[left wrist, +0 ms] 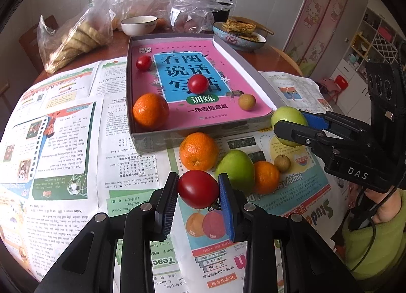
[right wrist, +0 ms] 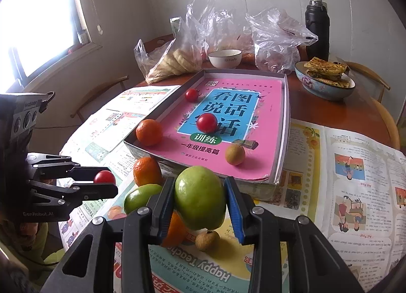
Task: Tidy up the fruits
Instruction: 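Lift the guava and tomato and carry both over the pink workbook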
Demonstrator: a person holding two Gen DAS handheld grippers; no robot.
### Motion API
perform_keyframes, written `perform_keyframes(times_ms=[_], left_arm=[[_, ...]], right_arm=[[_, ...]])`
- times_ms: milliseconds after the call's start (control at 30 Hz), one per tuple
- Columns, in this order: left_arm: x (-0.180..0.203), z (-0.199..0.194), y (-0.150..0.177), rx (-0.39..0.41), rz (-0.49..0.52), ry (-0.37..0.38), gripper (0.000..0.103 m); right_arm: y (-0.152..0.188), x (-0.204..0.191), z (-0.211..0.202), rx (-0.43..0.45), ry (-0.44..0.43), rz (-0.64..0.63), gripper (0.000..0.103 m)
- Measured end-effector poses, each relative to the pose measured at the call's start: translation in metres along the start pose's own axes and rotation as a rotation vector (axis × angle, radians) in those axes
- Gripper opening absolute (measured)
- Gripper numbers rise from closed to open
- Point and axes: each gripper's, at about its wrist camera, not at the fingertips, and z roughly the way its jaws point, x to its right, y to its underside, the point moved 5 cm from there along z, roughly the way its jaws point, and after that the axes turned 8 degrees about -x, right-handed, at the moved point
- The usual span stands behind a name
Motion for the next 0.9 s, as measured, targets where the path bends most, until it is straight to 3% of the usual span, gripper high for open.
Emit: perform_keyframes(times_ms=[900], left_arm=[[0.015,0.005,-0.057,0.048,0.027,0.005,0.033]], right_arm=[[-0.024,0.028,-0.003,0.050,0.043,0.052,0.039]])
